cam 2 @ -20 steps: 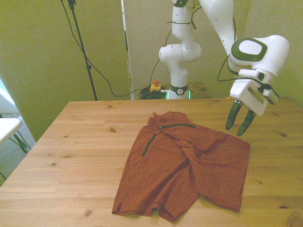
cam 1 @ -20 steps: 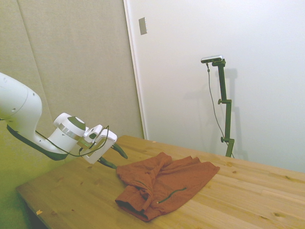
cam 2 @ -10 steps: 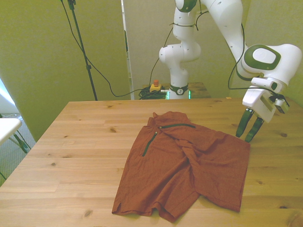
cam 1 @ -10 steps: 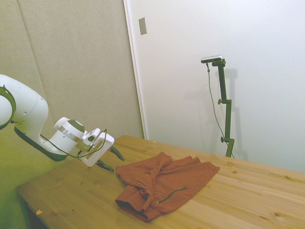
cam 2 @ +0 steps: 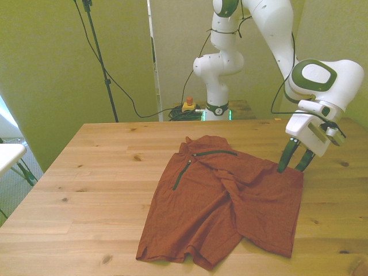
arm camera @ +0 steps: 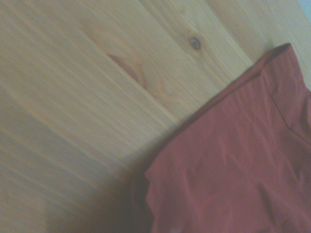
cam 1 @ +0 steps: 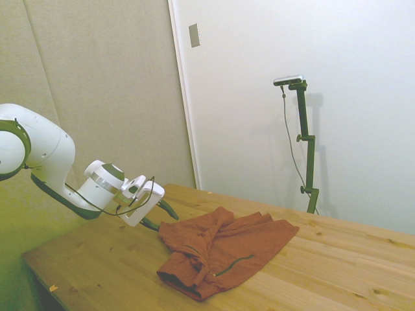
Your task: Fold the shorts
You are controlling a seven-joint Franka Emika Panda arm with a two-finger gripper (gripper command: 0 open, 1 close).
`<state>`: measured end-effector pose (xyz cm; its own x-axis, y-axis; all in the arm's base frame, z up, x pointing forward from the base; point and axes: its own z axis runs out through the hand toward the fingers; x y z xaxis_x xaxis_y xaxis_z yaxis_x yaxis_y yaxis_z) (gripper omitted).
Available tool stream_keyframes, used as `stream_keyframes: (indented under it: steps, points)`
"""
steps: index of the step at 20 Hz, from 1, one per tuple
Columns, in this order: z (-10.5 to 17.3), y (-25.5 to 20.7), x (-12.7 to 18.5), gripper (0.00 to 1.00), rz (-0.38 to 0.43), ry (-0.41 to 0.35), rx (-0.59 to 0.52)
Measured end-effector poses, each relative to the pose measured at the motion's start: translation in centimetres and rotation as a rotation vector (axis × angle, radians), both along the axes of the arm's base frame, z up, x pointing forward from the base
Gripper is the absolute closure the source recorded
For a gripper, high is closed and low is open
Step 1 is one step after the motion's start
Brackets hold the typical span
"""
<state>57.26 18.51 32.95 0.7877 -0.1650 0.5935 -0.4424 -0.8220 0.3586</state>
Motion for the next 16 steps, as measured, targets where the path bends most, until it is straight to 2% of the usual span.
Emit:
stream_keyframes:
  steps: [6,7,16]
  points:
    - [0.0,-1.5,1.4,0.0,-0.008,-0.025,0.035]
    - [0.0,-1.5,1.5,1.0,-0.01,-0.027,0.036]
    - [-0.3,-1.3,2.0,1.0,-0.009,-0.038,0.055]
